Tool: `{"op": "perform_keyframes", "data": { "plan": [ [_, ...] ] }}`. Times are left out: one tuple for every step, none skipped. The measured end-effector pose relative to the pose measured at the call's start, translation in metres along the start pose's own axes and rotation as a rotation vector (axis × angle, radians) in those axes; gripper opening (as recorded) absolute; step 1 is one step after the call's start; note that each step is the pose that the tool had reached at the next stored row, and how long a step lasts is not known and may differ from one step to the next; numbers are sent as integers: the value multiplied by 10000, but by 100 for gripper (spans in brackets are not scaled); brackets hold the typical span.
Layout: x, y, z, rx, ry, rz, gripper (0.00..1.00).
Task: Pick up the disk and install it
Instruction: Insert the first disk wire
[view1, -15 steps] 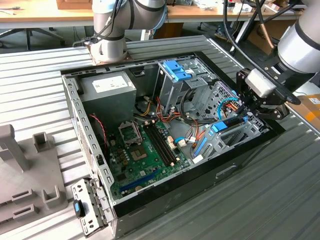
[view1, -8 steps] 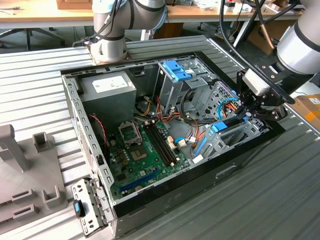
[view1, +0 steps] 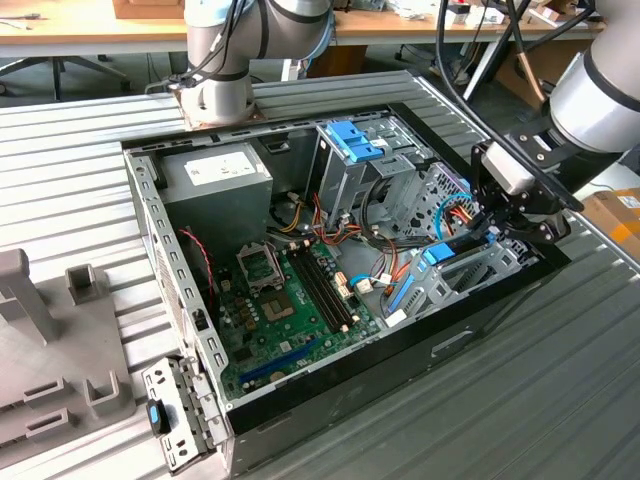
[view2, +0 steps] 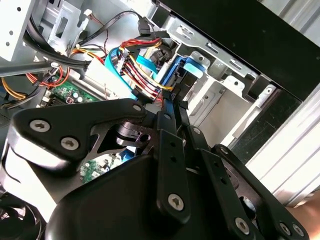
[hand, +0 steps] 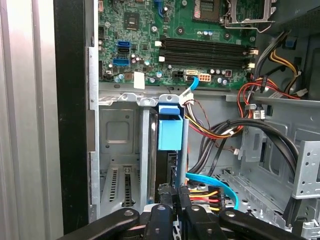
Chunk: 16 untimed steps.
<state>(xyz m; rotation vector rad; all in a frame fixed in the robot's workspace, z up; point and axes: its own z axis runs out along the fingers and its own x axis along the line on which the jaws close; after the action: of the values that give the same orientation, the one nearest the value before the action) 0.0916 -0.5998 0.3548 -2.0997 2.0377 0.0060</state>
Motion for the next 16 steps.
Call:
{"op": "perform_keyframes", "data": {
  "plan": [
    [-7, 2, 5, 1, -2, 2, 17],
    [-14, 6, 33, 6, -31, 35, 17],
    [-14, 8, 46, 8, -42, 50, 17],
    [-14, 8, 45, 9, -39, 53, 17],
    [-14, 7, 50, 13, -38, 74, 17],
    [-13, 4, 58, 23, -28, 146, 17],
    [-13, 4, 62, 35, -18, 216, 17],
    [-13, 3, 64, 44, -9, 274, 17],
    [-13, 4, 65, 60, 7, 377, 17],
    [-15, 4, 65, 70, 20, 441, 17],
    [-17, 4, 67, 78, 26, 494, 17],
    [-17, 4, 67, 79, 27, 495, 17],
    [-19, 4, 68, 79, 27, 496, 17],
    [-29, 4, 70, 83, 32, 522, 17],
    [-40, 4, 74, 92, 40, 579, 17],
    [-41, 4, 77, 100, 47, 632, 17]
  ]
}}
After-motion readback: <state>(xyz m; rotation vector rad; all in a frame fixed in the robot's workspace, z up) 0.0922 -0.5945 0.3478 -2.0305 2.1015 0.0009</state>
